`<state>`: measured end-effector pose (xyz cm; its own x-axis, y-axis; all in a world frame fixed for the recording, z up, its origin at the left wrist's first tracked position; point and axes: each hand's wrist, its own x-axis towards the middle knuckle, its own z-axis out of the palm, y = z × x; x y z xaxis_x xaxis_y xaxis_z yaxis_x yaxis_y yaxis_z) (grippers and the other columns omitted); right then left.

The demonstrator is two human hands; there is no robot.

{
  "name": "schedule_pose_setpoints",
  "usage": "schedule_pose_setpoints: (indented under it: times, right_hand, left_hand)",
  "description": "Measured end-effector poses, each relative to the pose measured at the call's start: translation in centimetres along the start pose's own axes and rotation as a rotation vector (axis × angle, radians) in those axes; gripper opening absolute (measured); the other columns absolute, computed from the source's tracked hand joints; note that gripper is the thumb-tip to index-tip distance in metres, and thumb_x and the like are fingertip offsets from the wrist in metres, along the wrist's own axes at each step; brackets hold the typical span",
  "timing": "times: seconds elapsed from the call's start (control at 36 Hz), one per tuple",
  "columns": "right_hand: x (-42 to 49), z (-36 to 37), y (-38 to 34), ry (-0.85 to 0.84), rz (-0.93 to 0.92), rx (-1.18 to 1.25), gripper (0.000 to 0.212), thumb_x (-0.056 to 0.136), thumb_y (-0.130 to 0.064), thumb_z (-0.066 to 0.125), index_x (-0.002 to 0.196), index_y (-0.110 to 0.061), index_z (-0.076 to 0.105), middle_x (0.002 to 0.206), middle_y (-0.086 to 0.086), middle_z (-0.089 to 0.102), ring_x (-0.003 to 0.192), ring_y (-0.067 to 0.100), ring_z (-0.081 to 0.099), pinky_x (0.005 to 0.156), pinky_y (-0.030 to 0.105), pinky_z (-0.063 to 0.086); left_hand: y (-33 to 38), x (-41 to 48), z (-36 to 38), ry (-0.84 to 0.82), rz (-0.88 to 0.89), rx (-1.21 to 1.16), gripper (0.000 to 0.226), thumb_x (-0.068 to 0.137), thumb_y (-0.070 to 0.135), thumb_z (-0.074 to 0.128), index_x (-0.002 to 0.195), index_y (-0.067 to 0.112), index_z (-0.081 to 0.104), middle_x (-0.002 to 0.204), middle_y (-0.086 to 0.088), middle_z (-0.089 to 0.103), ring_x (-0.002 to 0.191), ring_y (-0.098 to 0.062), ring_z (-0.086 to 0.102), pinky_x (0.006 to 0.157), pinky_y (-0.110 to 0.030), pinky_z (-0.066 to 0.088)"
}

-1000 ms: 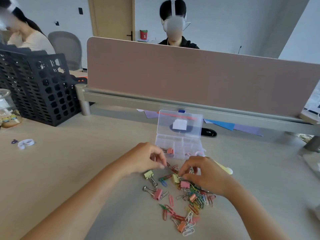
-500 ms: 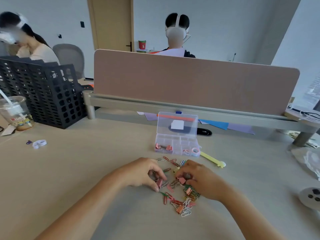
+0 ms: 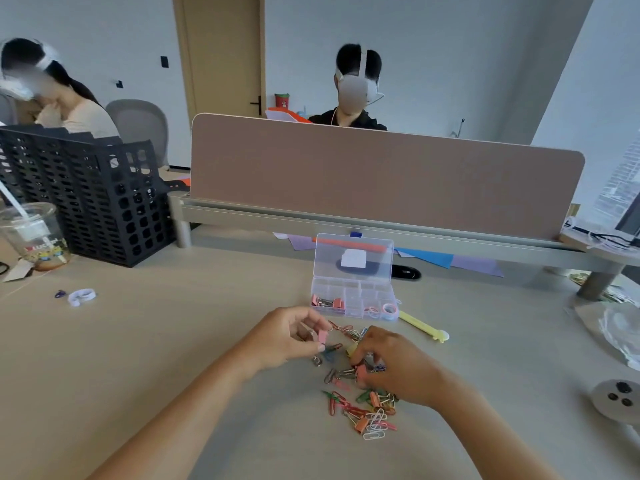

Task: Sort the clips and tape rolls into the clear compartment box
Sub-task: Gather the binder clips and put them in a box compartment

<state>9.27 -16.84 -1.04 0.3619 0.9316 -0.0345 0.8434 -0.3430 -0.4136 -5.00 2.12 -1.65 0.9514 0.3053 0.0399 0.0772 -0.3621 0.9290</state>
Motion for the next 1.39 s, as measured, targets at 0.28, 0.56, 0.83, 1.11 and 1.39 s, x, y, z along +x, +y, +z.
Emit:
schedule_pose_setpoints:
  times: [0.28, 0.56, 0.83, 1.11, 1.39]
  right_hand:
    - [0.6, 0.0, -0.5, 0.15, 0.004, 0.117, 0.021, 0.08, -0.012, 0.059, 0.086, -0.029, 0.047, 0.075, 0.0, 0.059, 0.06, 0.006, 0.046, 0.058, 0.022, 0.044]
    - [1.6, 0.7, -0.5, 0.183, 0.112, 0.132, 0.03, 0.088, -0.003, 0.039, 0.075, -0.025, 0.023, 0.067, 0.004, 0.04, 0.058, 0.016, 0.033, 0.055, 0.035, 0.032]
    - [1.8, 0.0, -1.4, 0.004, 0.146, 0.081, 0.036, 0.08, -0.037, 0.065, 0.11, -0.027, 0.047, 0.068, -0.009, 0.046, 0.057, 0.006, 0.042, 0.052, 0.022, 0.034]
    - [2.6, 0.3, -1.8, 0.055, 0.207, 0.087, 0.03, 0.075, -0.031, 0.074, 0.097, -0.019, 0.057, 0.071, -0.01, 0.049, 0.06, 0.006, 0.043, 0.052, 0.018, 0.034]
    - [3.0, -0.4, -1.4, 0.094, 0.162, 0.208, 0.017, 0.073, -0.016, 0.066, 0.088, -0.022, 0.062, 0.063, -0.009, 0.056, 0.05, 0.002, 0.045, 0.047, 0.011, 0.039]
  left_hand:
    - [-0.7, 0.3, 0.0, 0.235, -0.164, -0.257, 0.037, 0.056, 0.003, 0.049, 0.088, 0.009, 0.067, 0.08, -0.006, 0.042, 0.067, -0.017, 0.051, 0.06, -0.019, 0.043]
    - [-1.1, 0.3, -1.1, 0.193, -0.249, -0.019, 0.059, 0.049, 0.007, 0.072, 0.105, 0.026, 0.063, 0.083, 0.0, 0.033, 0.071, -0.013, 0.038, 0.062, -0.023, 0.035]
    - [-2.5, 0.6, -1.9, 0.108, -0.209, 0.287, 0.052, 0.074, 0.014, 0.082, 0.12, 0.031, 0.065, 0.094, 0.009, 0.056, 0.088, -0.005, 0.056, 0.076, -0.008, 0.039]
    - [-2.7, 0.8, -1.6, 0.015, -0.099, 0.322, 0.041, 0.068, 0.016, 0.086, 0.094, 0.045, 0.073, 0.088, 0.004, 0.059, 0.07, -0.004, 0.055, 0.071, -0.019, 0.044]
    - [-1.5, 1.2, -1.8, 0.096, -0.131, 0.23, 0.026, 0.062, 0.022, 0.089, 0.081, 0.034, 0.076, 0.061, 0.023, 0.061, 0.053, 0.003, 0.045, 0.054, -0.011, 0.034]
